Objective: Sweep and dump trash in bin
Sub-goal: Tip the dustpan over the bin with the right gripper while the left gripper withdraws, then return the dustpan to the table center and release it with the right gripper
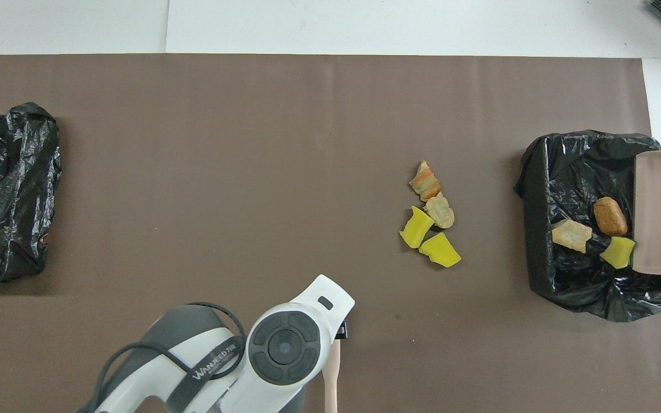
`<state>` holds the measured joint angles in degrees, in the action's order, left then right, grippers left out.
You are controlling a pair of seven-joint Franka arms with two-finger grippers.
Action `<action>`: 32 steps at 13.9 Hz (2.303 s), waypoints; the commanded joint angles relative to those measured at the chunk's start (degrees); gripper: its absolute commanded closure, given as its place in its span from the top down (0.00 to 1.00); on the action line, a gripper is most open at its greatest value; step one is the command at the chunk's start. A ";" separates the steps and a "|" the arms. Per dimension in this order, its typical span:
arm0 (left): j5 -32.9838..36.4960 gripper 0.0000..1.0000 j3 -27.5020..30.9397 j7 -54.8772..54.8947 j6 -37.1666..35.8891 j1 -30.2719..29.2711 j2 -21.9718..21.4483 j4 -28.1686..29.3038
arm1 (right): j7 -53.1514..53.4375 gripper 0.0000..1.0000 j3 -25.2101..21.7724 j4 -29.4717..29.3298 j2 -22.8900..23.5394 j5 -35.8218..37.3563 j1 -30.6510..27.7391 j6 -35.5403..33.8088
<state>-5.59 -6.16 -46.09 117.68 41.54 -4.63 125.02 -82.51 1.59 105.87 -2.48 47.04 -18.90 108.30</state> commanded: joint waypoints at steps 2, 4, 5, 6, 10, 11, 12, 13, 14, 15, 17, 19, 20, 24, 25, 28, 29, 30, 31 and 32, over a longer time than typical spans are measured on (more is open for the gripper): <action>1.89 1.00 -0.52 13.26 -5.43 -11.63 -1.96 -5.29 | 2.89 0.00 0.43 -4.34 -0.68 -3.50 -0.35 -6.06; 3.12 1.00 -0.61 20.39 -11.39 -17.96 -1.35 -12.22 | 4.02 0.00 0.87 -10.13 -0.95 -9.40 -0.26 -14.22; 3.12 1.00 -0.61 23.82 -13.68 -20.69 -1.09 -15.12 | 7.25 0.00 1.74 -11.64 -1.04 -11.60 -0.26 -16.95; 3.12 1.00 -0.61 27.59 -15.71 -23.24 -1.09 -17.59 | 11.89 0.00 3.58 -12.18 -1.47 -13.97 -0.26 -19.94; 3.21 1.00 -0.52 36.14 -24.14 -29.49 -0.82 -27.95 | 45.60 0.00 16.05 -12.01 -3.58 -22.93 -0.26 -28.57; 3.39 1.00 -0.52 37.64 -27.47 -30.63 -0.73 -30.86 | 51.95 0.00 18.51 -11.92 -3.76 -26.70 -0.26 -29.10; 3.48 1.00 -0.43 39.30 -30.29 -32.04 -0.65 -33.23 | 58.02 0.00 20.01 -11.92 -3.76 -31.61 -0.35 -29.11; 3.82 1.00 -0.52 40.54 -33.27 -33.53 0.05 -36.04 | 63.82 0.00 20.55 -11.92 -3.68 -35.23 0.00 -28.59; 4.26 1.00 -0.43 41.33 -36.35 -34.24 1.45 -39.55 | 68.67 0.00 21.08 -11.92 -2.89 -37.87 2.26 -27.88; 4.35 1.00 -0.17 41.78 -38.82 -34.34 3.20 -43.33 | 71.85 0.00 21.08 -11.92 -1.84 -38.68 5.24 -26.31; 4.35 1.00 0.18 42.04 -43.48 -34.95 6.64 -49.32 | 78.35 0.00 21.17 -11.83 0.88 -38.78 11.22 -21.75; 4.44 1.00 0.10 42.74 -44.29 -35.04 6.30 -49.70 | 90.54 0.00 21.09 -12.01 5.88 -38.61 17.46 -16.74; 4.53 1.00 0.18 43.79 -44.29 -35.04 5.86 -49.61 | 95.65 0.00 21.08 -12.27 8.86 -38.17 19.93 -15.67; 4.35 1.00 0.71 44.33 -44.47 -35.04 4.01 -47.15 | 112.64 0.00 21.26 -18.84 20.12 -41.13 25.65 -8.55; 4.35 1.00 0.71 44.24 -44.47 -35.04 3.84 -46.97 | 116.58 0.00 21.17 -21.21 23.10 -42.89 27.58 -7.67; 4.35 1.00 0.62 43.98 -44.38 -34.34 3.84 -46.97 | 128.46 0.00 21.17 -28.60 31.98 -42.83 34.87 -4.59; 4.35 1.00 0.53 43.98 -44.38 -34.34 3.84 -46.97 | 128.92 0.00 21.09 -29.14 33.66 -42.47 36.37 -3.46; 4.35 1.00 0.53 43.98 -44.47 -34.34 3.75 -46.88 | 129.01 0.00 20.91 -28.62 34.38 -42.38 37.35 -1.44; 4.35 1.00 0.53 43.98 -44.47 -34.34 3.75 -46.88 | 129.01 0.00 20.91 -28.53 35.08 -41.86 37.79 -0.55; 4.27 1.00 0.53 43.98 -44.47 -34.60 3.75 -46.88 | 129.18 0.00 20.91 -28.44 35.78 -41.16 37.79 -0.28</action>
<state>-2.06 -5.69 -2.82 74.16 7.04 -0.01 77.78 45.97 22.67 79.82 31.22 5.11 19.09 107.59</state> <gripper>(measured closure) 0.000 0.674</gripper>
